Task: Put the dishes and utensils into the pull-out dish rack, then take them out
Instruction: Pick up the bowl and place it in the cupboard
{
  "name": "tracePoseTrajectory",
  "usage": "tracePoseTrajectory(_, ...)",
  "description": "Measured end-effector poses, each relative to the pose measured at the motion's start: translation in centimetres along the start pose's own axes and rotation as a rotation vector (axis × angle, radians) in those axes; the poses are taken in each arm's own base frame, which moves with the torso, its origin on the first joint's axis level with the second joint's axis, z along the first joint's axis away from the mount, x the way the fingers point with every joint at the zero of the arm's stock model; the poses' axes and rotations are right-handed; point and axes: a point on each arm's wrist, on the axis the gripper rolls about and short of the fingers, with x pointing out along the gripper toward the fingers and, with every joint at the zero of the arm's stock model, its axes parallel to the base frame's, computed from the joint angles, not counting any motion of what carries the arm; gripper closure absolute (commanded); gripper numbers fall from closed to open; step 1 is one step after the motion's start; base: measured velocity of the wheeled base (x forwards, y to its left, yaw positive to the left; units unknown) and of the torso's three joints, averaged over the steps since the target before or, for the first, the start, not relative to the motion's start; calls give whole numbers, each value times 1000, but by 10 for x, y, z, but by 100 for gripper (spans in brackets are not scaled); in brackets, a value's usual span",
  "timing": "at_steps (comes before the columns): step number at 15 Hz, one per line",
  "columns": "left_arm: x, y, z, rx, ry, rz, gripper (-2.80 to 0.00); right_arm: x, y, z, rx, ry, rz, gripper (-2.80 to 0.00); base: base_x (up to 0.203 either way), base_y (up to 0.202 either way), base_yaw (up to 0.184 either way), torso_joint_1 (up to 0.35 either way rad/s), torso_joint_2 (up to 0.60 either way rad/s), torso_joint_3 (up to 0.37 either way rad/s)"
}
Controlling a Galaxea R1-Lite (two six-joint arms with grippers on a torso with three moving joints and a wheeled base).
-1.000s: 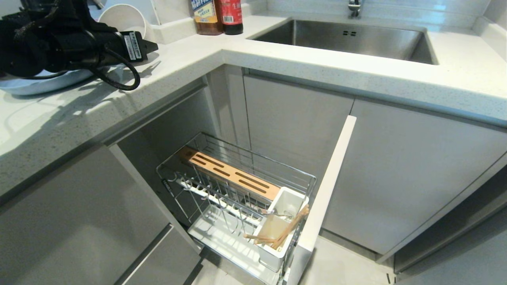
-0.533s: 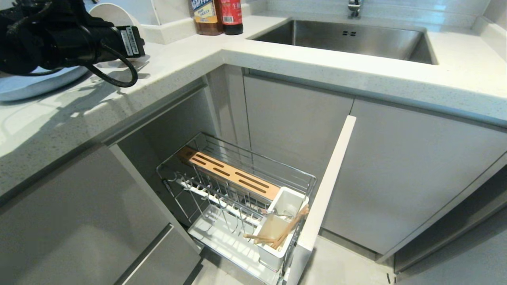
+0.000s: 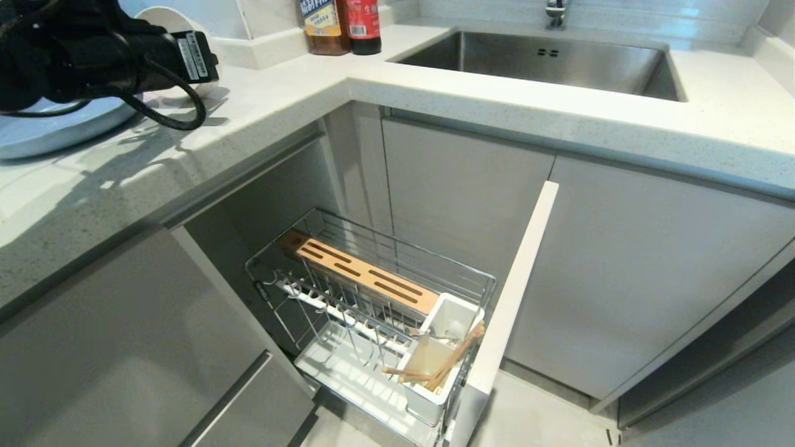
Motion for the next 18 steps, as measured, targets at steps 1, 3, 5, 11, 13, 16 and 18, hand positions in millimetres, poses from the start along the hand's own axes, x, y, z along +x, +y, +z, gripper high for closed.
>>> tracePoseTrajectory(1,-3,0,4,-2,-21,-1,0,0,0,0,0,0,0,0,0,0,0,0,0,0)
tracePoseTrajectory(3,-10,-1,12,1,-61,-1,0,0,0,0,0,0,0,0,0,0,0,0,0,0)
tracePoseTrajectory(5,-14,-1,16,1,-76,-1,0,0,0,0,0,0,0,0,0,0,0,0,0,0)
tracePoseTrajectory(11,-30,-10,28,-28,-111,-29,0,0,0,0,0,0,0,0,0,0,0,0,0,0)
tracePoseTrajectory(13,-40,-19,35,-90,-129,-66,0,0,0,0,0,0,0,0,0,0,0,0,0,0)
tracePoseTrajectory(16,-60,-40,45,-172,-147,-149,0,0,0,0,0,0,0,0,0,0,0,0,0,0)
tracePoseTrajectory(18,-75,-53,51,-207,-159,-208,0,0,0,0,0,0,0,0,0,0,0,0,0,0)
